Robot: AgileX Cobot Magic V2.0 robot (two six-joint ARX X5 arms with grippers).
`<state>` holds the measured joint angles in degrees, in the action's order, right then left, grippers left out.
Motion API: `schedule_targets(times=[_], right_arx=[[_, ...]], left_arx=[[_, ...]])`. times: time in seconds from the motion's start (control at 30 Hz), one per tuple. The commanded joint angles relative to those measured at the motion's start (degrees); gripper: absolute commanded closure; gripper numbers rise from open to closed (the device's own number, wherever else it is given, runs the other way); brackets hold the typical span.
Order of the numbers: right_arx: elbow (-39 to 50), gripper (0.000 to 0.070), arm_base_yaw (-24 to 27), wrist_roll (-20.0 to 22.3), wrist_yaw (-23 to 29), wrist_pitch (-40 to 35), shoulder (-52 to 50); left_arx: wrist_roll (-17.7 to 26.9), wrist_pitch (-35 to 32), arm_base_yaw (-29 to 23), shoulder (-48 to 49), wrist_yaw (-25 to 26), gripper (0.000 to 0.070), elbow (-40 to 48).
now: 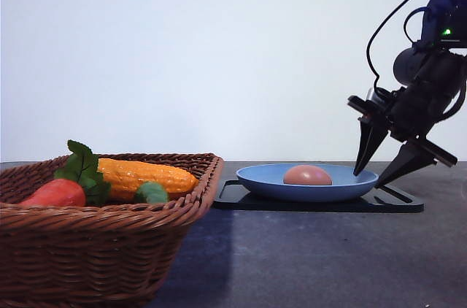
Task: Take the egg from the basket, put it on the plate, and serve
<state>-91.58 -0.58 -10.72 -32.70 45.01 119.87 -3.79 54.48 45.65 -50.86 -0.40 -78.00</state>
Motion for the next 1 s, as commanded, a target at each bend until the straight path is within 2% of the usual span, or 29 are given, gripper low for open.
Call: schedule_targets(times=[0.0,0.2,0.3,0.4,0.47,0.6,0.7,0.83,0.97], right_arx=[[-3.4,0.0448,0.7,1.5,-0.1,2.0,0.3],[-11.2,0.0465,3.3,3.9,0.3,13.5,-2.7],[-12.6,0.0542,4.1,4.4,2.3,16.4,-6.3],[-12.6,0.0621,4.2,5.1,5.2,18.5,-11.0],[-12.6,0.0656,3.5,5.5,7.2,19.9,-14.3],[-12.6,0.0696,-1.8,7.3,12.7,21.8,-21.5],[-12.5,0.0700,-7.6,8.9,17.8,22.8,-26.8],[-11.5,0.0700,-15.5,10.1,25.0,23.1,-33.4],[-8.2,0.0700,-23.0,10.1,33.8,21.5,-40.8]], left_arx=[[0.1,-1.0,0.4,-1.0,-1.0,0.0273,-1.4],[1.0,-4.6,0.4,-3.6,-4.5,0.0274,-1.4],[1.8,-7.2,0.3,-5.5,-7.1,0.0282,-1.4],[2.8,-9.8,-0.5,-7.8,-10.7,0.0360,-1.4],[3.9,-11.2,-1.3,-9.4,-12.6,0.0460,-1.4],[8.3,-13.6,-3.3,-12.5,-13.0,0.0690,-1.4],[10.7,-13.6,-6.0,-14.2,-13.0,0.0700,-1.4],[10.9,-10.7,-11.9,-14.9,-12.4,0.0700,-1.3],[9.9,-10.0,-20.0,-13.8,-5.1,0.0700,-0.2]])
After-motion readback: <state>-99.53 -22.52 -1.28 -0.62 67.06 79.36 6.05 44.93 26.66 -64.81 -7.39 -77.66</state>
